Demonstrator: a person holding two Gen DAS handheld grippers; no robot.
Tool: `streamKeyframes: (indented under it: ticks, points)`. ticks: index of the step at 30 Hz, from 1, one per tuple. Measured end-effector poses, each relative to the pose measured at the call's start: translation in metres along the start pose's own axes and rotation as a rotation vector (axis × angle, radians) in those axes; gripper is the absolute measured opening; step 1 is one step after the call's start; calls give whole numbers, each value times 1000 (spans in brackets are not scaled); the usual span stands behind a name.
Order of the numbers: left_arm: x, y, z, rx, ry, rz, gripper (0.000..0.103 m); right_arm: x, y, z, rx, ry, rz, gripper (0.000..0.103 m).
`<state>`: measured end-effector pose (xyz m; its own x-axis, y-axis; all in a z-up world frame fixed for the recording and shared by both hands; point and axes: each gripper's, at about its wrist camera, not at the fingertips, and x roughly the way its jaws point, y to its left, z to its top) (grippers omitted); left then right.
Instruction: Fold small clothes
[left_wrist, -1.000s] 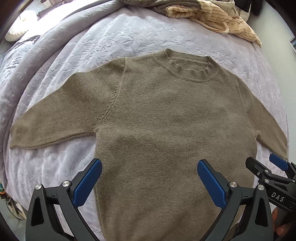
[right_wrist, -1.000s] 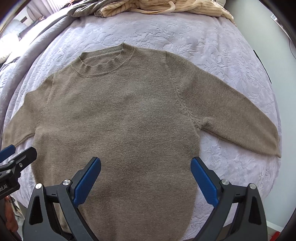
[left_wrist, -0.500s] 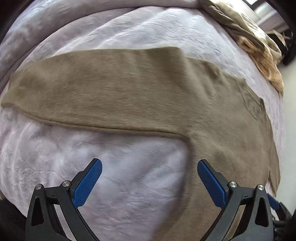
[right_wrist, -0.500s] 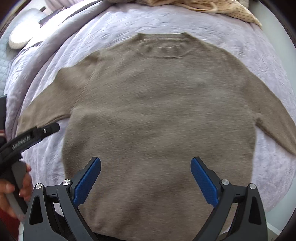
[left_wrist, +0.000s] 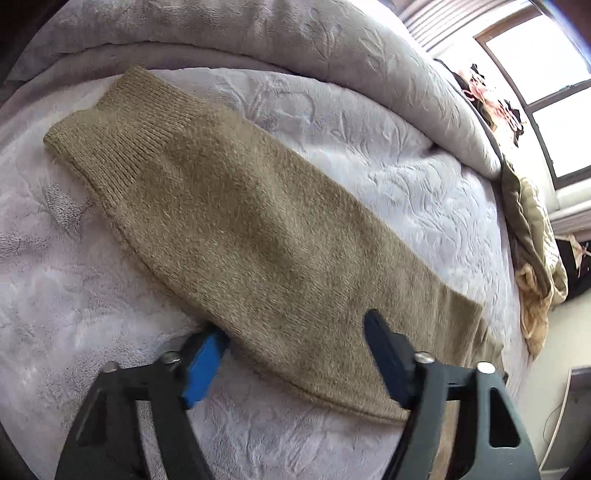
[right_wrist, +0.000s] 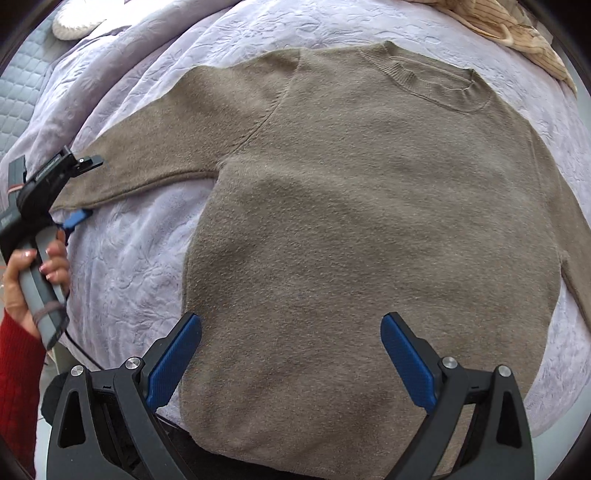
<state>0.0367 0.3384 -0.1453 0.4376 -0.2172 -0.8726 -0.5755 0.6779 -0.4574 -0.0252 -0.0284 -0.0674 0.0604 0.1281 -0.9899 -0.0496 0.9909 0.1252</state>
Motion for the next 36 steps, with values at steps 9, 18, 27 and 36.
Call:
streamKeyframes:
  ticks: [9,18,27,36]
  points:
    - [-30,-27,19,130,-152,-57,10,-6,-15,-9,10,-19,21,99]
    - [-81,-147,-8,435,-272,-182,10,-12,-61,-17,115,-57,32,99]
    - [-41,-305,-134,791,-108,-344,10,-16,-134,-36,282,-96,40,99]
    - [51,-362,-276,1141,66,-159,27,0,-199,-66,433,-84,17,99]
